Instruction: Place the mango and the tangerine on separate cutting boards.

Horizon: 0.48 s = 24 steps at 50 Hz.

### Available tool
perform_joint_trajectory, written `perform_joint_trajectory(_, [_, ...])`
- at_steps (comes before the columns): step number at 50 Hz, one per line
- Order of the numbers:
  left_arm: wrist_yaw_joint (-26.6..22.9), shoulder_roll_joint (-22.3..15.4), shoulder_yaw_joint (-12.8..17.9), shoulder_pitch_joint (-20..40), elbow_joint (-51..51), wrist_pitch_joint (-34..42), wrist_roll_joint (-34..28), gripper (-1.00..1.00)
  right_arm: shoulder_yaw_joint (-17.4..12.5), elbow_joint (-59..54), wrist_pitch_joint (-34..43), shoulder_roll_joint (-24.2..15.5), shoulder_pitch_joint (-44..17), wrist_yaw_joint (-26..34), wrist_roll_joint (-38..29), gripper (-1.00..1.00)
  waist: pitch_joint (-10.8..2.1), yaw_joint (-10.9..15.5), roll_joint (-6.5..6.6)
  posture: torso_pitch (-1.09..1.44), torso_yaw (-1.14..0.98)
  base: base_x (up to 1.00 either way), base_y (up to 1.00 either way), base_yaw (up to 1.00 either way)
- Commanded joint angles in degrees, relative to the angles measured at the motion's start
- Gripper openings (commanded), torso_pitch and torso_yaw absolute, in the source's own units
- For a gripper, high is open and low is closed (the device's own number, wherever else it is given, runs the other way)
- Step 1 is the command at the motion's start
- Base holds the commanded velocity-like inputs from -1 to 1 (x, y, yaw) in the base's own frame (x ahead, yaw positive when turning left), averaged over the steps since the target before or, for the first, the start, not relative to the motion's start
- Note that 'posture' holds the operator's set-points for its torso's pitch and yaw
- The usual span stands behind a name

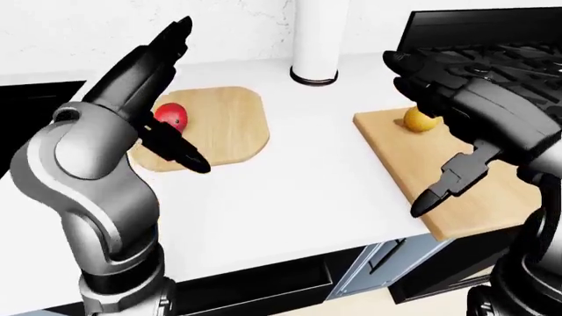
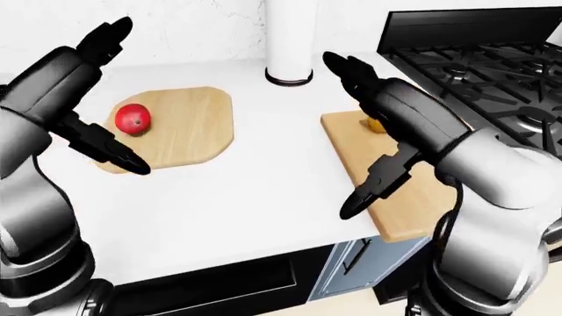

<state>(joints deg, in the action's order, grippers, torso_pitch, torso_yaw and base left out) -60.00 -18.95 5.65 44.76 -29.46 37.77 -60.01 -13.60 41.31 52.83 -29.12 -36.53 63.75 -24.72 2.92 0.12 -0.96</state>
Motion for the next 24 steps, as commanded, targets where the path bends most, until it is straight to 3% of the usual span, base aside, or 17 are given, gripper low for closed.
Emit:
perform_joint_trajectory(1, [-1.72,-0.11,0.76,0.99,-3.65,1.04,-1.91,1.00,-0.76,3.12,2.40,-0.70,-0.84,-1.23,0.06,1.00,-1.26,0.02,0.00,0.00,0.00,0.00,0.00,0.00])
perform_joint_trajectory(12, [-4.30,3.95,0.80,-4.85,-19.16,5.89,-6.41,1.00,-2.15,14.80,12.73,-0.39,1.46,-4.76,3.68,1.00,-0.82,0.24,-0.19,0.00,0.00,0.00,0.00,0.00])
perform_joint_trajectory(16, [-1.52,6.30,0.43,-6.64,-22.66,7.50,-5.73,1.00,-2.80,17.54,14.68,0.44,2.47,-7.22,6.10,1.00,-0.75,0.32,-0.32,0.00,0.00,0.00,0.00,0.00])
perform_joint_trajectory(19, [3.56,9.65,-0.22,-8.86,-27.02,9.01,-1.51,1.00,-4.41,18.66,15.63,2.33,2.11,-9.39,8.23,1.00,-0.77,0.35,-0.35,0.00,0.00,0.00,0.00,0.00])
perform_joint_trajectory(24, [11.03,10.71,-0.71,-12.53,-29.73,11.31,3.70,1.00,-5.74,18.68,13.38,6.31,3.66,-12.37,10.47,1.00,-0.80,0.31,-0.31,0.00,0.00,0.00,0.00,0.00])
